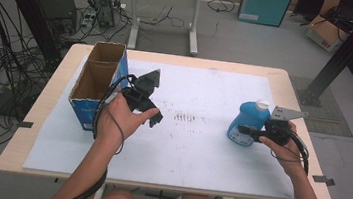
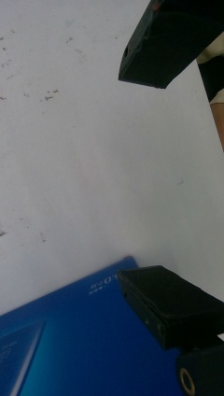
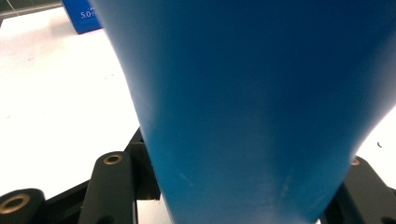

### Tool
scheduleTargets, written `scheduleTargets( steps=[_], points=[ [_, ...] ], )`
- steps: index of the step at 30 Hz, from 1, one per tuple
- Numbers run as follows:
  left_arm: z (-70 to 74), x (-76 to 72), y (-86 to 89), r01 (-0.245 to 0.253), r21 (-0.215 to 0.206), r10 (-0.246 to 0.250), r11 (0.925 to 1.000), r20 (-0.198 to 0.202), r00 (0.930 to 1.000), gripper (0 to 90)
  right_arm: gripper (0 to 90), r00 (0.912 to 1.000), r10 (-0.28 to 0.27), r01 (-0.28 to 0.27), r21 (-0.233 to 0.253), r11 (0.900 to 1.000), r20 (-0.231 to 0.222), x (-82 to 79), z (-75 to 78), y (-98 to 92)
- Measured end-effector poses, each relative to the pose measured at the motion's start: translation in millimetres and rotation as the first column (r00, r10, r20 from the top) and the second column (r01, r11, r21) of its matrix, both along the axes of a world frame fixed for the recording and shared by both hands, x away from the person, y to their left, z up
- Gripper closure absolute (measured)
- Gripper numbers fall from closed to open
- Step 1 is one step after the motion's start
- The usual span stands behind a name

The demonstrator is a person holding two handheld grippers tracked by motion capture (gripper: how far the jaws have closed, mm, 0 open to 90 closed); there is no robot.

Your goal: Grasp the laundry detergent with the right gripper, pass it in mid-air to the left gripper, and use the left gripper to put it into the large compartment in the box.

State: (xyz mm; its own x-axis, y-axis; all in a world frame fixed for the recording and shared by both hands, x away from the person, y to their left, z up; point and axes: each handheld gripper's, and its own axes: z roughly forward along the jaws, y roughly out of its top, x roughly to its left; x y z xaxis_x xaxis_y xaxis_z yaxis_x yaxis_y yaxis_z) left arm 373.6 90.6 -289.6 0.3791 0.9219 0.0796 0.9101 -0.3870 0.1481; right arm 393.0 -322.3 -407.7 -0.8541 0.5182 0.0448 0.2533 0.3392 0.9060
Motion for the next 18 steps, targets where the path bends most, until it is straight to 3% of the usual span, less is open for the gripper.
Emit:
scheduleTargets(
  steps=[18],
  points=[
    [2.5, -2.8, -0.4, 0.008, 0.004, -0.008, 1.0, 0.0, 1.0, 6.2, 43.2, 1.0, 0.0, 0.0, -0.004, 1.0, 0.005, -0.8, 0.0, 0.5]
  ],
)
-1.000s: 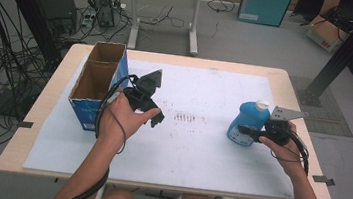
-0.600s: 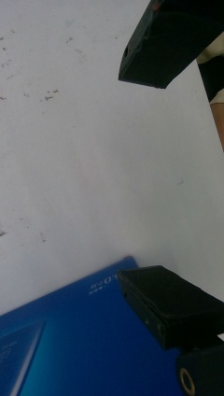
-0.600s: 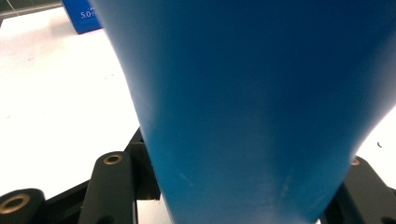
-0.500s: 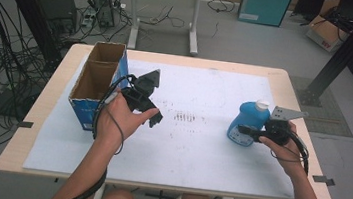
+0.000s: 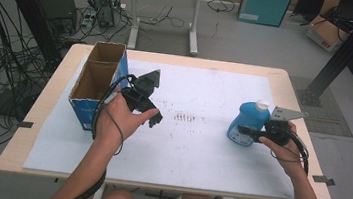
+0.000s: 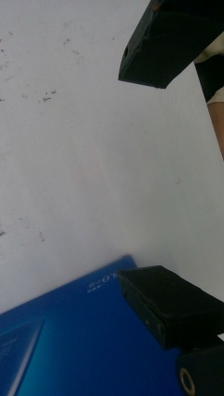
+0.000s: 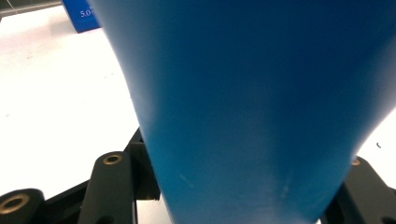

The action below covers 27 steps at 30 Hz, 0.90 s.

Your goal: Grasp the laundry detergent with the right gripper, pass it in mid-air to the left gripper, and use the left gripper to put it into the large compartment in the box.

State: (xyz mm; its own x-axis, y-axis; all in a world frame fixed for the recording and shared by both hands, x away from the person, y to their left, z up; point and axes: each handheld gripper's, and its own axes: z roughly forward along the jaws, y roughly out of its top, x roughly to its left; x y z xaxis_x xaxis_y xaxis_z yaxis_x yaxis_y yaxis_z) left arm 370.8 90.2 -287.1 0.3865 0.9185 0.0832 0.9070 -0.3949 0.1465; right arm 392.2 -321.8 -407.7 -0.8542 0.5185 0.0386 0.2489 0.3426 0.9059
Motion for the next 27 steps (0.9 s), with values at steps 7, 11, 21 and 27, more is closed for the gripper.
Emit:
scheduleTargets(
  steps=[7, 11, 21, 27],
  points=[
    [-0.3, -0.2, -0.4, 0.005, 0.003, -0.005, 1.0, -0.002, 1.0, 6.1, 43.1, 1.0, 0.001, -0.001, 0.001, 1.0, 0.001, 0.1, -0.1, -0.1],
    [0.1, -1.3, 0.1, 0.001, 0.002, -0.001, 1.0, 0.0, 1.0, 6.2, 43.1, 1.0, 0.002, -0.002, 0.0, 1.0, 0.001, 0.3, -0.1, -0.1],
    [3.8, -4.0, -0.7, 0.005, -0.005, -0.005, 1.0, 0.009, 0.9999, 6.2, 43.2, 1.0, -0.001, 0.001, -0.007, 1.0, 0.005, -0.5, 0.4, 0.4],
    [7.2, -7.3, 2.9, 0.026, -0.016, -0.026, 0.9995, 0.0, 0.9997, 6.1, 43.3, 0.9999, -0.017, 0.017, -0.012, 1.0, 0.001, -2.4, 1.3, 1.6]
  ],
)
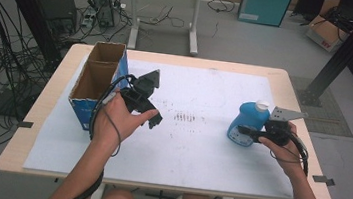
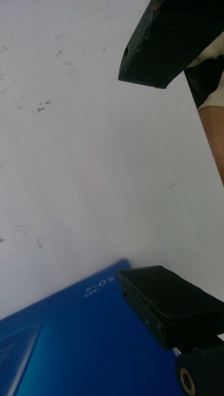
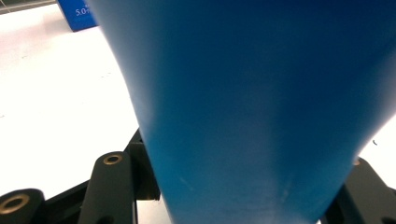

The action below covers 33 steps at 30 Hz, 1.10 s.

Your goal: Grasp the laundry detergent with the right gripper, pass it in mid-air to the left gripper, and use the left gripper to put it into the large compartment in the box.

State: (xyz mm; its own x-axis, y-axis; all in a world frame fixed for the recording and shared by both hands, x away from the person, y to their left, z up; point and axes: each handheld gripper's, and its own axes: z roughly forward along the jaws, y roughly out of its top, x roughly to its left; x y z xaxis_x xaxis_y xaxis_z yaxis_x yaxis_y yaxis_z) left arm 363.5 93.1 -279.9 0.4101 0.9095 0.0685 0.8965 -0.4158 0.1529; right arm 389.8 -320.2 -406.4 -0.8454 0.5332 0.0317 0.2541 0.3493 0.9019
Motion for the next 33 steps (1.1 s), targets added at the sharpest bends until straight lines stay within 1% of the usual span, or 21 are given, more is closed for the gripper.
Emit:
scheduleTargets(
  steps=[2, 3, 9, 11, 12, 13, 14, 15, 16, 18, 19, 20, 22, 25, 27, 29, 31, 33],
  points=[
    [2.4, -1.8, 2.6, -0.001, -0.008, 0.001, 1.0, 0.002, 1.0, 6.1, 43.3, 1.0, -0.004, 0.004, -0.003, 1.0, -0.003, 0.0, 0.6, 0.5],
    [3.9, -2.5, 4.5, 0.006, -0.007, -0.006, 1.0, 0.001, 1.0, 6.1, 43.3, 1.0, -0.005, 0.005, -0.007, 1.0, -0.004, -0.1, 1.0, 0.8],
    [11.1, -8.3, 13.5, 0.007, -0.016, -0.007, 0.9998, 0.004, 1.0, 6.1, 43.4, 0.9999, -0.007, 0.007, -0.024, 1.0, -0.009, 0.7, 3.5, 3.5],
    [13.2, -11.1, 17.4, 0.009, -0.017, -0.009, 0.9998, 0.002, 1.0, 6.1, 43.4, 0.9999, -0.011, 0.011, -0.025, 1.0, -0.01, 0.7, 3.9, 4.2],
    [13.6, -13.0, 18.5, 0.003, -0.028, -0.003, 0.9996, 0.005, 1.0, 6.1, 43.4, 0.9998, -0.013, 0.013, -0.022, 1.0, -0.013, 0.8, 3.8, 4.1],
    [13.6, -13.0, 18.5, 0.003, -0.028, -0.003, 0.9996, 0.005, 1.0, 6.1, 43.4, 0.9998, -0.013, 0.013, -0.022, 1.0, -0.013, 0.8, 3.8, 4.1],
    [16.0, -17.3, 20.5, 0.015, -0.029, -0.015, 0.9995, 0.005, 0.9999, 6.1, 43.5, 0.9998, -0.014, 0.013, -0.021, 1.0, -0.017, 1.3, 3.7, 3.5],
    [16.0, -17.3, 20.5, 0.015, -0.029, -0.015, 0.9995, 0.005, 0.9999, 6.1, 43.5, 0.9998, -0.014, 0.013, -0.021, 1.0, -0.017, 1.3, 3.7, 3.5],
    [17.8, -19.5, 21.3, 0.024, -0.027, -0.024, 0.9993, 0.003, 0.9997, 6.1, 43.4, 0.9997, -0.018, 0.017, -0.02, 1.0, -0.019, 1.2, 3.9, 3.8],
    [23.4, -25.9, 24.0, 0.032, -0.035, -0.032, 0.9989, 0.011, 0.9994, 6.1, 43.5, 0.9994, -0.026, 0.025, -0.021, 0.999, -0.024, 1.4, 4.6, 4.8],
    [23.4, -25.9, 24.0, 0.032, -0.035, -0.032, 0.9989, 0.011, 0.9994, 6.1, 43.5, 0.9994, -0.026, 0.025, -0.021, 0.999, -0.024, 1.4, 4.6, 4.8],
    [27.2, -29.5, 26.5, 0.041, -0.04, -0.04, 0.9984, 0.016, 0.9991, 6.1, 43.5, 0.9989, -0.034, 0.034, -0.021, 0.999, -0.032, 1.7, 5.4, 5.5],
    [31.4, -33.2, 30.8, 0.057, -0.056, -0.056, 0.9968, 0.013, 0.9983, 6.1, 43.6, 0.9984, -0.042, 0.041, -0.019, 0.999, -0.038, 1.7, 7.2, 6.2],
    [36.6, -37.3, 36.1, 0.064, -0.061, -0.063, 0.996, 0.02, 0.9978, 6.1, 43.6, 0.9982, -0.041, 0.041, 0.0, 0.999, -0.044, 2.5, 12.9, 8.2],
    [40.4, -38.3, 39.6, 0.071, -0.076, -0.069, 0.9946, 0.018, 0.9974, 6.1, 43.5, 0.9985, -0.04, 0.04, -0.001, 0.999, -0.038, 3.4, 19.2, 12.4],
    [44.6, -39.2, 42.6, 0.076, -0.074, -0.075, 0.9943, 0.02, 0.997, 6.1, 43.5, 0.9991, -0.031, 0.031, -0.004, 1.0, -0.03, 4.1, 26.3, 18.3],
    [48.9, -39.7, 45.1, 0.081, -0.08, -0.08, 0.9934, 0.023, 0.9965, 6.1, 43.5, 0.9994, -0.017, 0.016, -0.005, 1.0, -0.03, 3.7, 33.8, 25.1],
    [53.7, -39.4, 46.5, 0.09, -0.088, -0.088, 0.992, 0.023, 0.9958, 6.1, 43.5, 0.9998, 0.001, -0.001, -0.008, 1.0, -0.018, 4.0, 40.5, 32.6]
  ],
)
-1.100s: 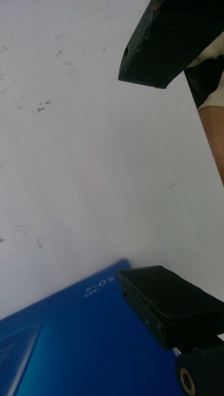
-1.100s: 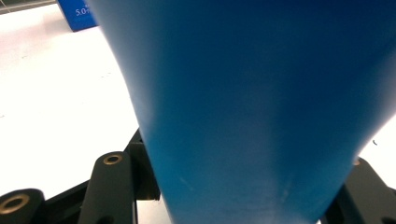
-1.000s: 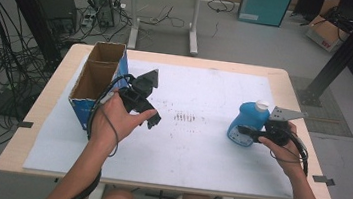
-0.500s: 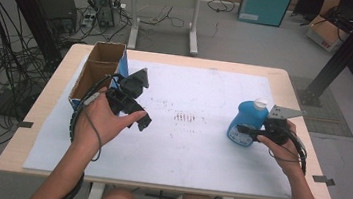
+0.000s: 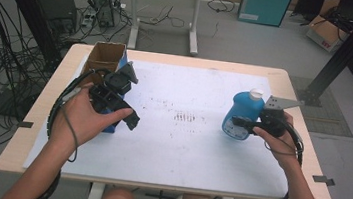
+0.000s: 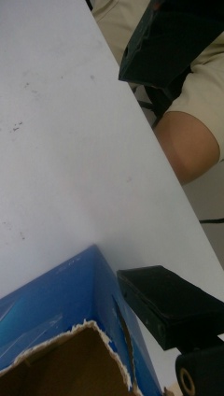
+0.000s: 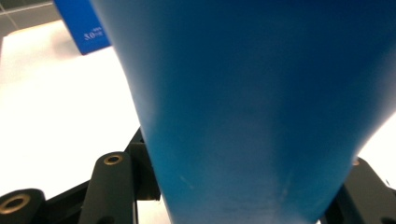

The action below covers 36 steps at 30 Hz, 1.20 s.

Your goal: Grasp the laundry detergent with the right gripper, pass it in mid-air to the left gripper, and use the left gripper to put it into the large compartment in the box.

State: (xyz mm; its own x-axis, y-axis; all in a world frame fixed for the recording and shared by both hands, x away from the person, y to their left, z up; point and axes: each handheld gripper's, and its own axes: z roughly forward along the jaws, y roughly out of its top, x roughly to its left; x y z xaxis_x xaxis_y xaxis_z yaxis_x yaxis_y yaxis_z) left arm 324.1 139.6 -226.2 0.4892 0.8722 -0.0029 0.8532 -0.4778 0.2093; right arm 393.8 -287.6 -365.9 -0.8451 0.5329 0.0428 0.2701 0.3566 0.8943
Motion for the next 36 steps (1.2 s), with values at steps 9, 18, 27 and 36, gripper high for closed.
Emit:
scheduleTargets(
  steps=[9, 18, 27, 36],
  points=[
    [22.9, 6.0, 3.7, 0.025, -0.041, -0.025, 0.9989, 0.012, 0.9996, 6.2, 43.4, 0.9966, 0.076, -0.075, -0.014, 0.997, 0.031, 5.9, 23.1, 30.1],
    [69.1, 15.3, -10.6, 0.149, 0.072, -0.154, 0.9861, 0.055, 0.9866, 6.0, 43.4, 0.9921, 0.124, -0.124, 0.0, 0.992, 0.018, 8.3, 31.0, 52.8],
    [92.3, 27.6, -38.9, 0.307, 0.102, -0.315, 0.9463, 0.078, 0.9459, 6.3, 43.4, 0.9794, 0.2, -0.199, 0.034, 0.979, -0.027, 9.6, 48.1, 87.7],
    [104.0, 50.7, -53.0, 0.416, 0.133, -0.425, 0.8995, 0.049, 0.9037, 5.8, 43.4, 0.9595, 0.278, -0.276, 0.034, 0.961, -0.049, 22.2, 60.7, 124.4]
  ],
)
